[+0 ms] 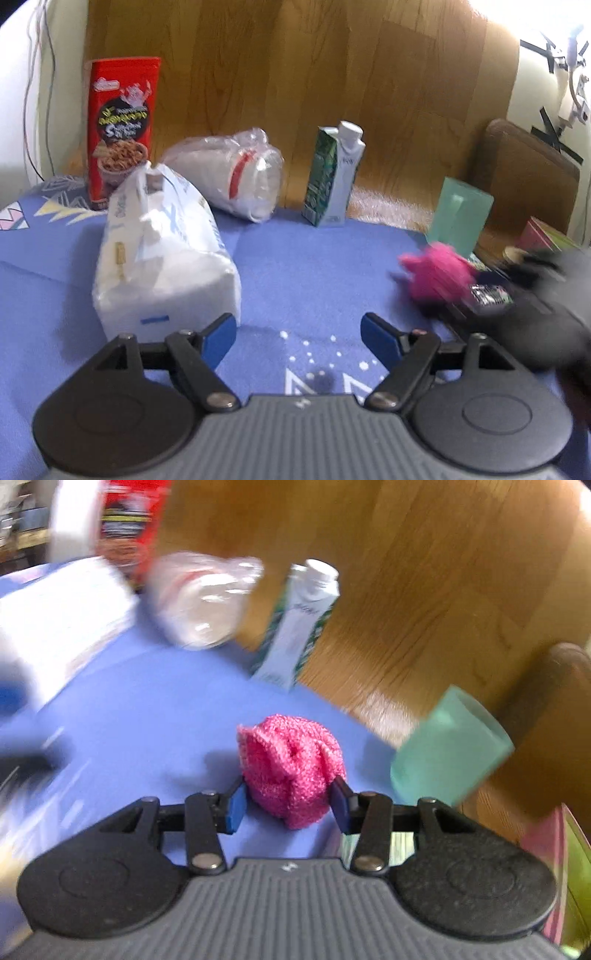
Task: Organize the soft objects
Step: 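Move the right gripper to the pink fluffy ball and grasp it, then carry the pink fluffy ball into the pink tin and open the right gripper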
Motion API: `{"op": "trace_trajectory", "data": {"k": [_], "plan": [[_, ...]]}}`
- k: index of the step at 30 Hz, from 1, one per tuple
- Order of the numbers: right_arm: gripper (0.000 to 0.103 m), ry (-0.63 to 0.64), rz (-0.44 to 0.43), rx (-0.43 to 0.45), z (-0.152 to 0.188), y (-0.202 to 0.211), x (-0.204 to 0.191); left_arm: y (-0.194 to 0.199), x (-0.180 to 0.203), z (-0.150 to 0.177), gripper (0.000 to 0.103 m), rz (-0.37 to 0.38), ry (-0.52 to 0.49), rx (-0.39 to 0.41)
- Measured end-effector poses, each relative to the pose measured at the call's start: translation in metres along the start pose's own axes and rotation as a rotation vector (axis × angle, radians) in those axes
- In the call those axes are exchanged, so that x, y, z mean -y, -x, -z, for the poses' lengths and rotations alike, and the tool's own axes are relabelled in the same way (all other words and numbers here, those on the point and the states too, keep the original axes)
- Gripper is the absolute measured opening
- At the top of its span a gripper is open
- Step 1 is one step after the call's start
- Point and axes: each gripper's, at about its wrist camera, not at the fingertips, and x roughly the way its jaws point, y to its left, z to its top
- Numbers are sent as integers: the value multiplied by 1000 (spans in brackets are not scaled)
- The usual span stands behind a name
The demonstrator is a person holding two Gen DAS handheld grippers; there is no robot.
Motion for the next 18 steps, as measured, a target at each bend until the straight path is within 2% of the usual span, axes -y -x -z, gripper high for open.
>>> {"op": "trace_trajectory", "data": {"k": [2, 5, 7, 10, 13, 18], "plan": [[49, 11, -30, 21, 24, 38, -7, 0, 7, 2, 78, 1, -34, -3], [46, -38, -95, 34, 56, 77, -14, 0, 23, 6, 82, -7, -119, -6], [46, -78, -96, 54, 79, 103, -18, 1, 33, 11, 85, 14, -140, -35], [47, -167, -71, 73, 107, 131, -14, 9, 43, 16, 88, 129, -83, -89], [48, -229, -32, 86, 131, 140, -12, 27, 56, 21, 94, 257, -35, -95], [49, -300, -32, 109, 145, 144, -3, 52, 98, 25, 102, 436, -90, -110]]}}
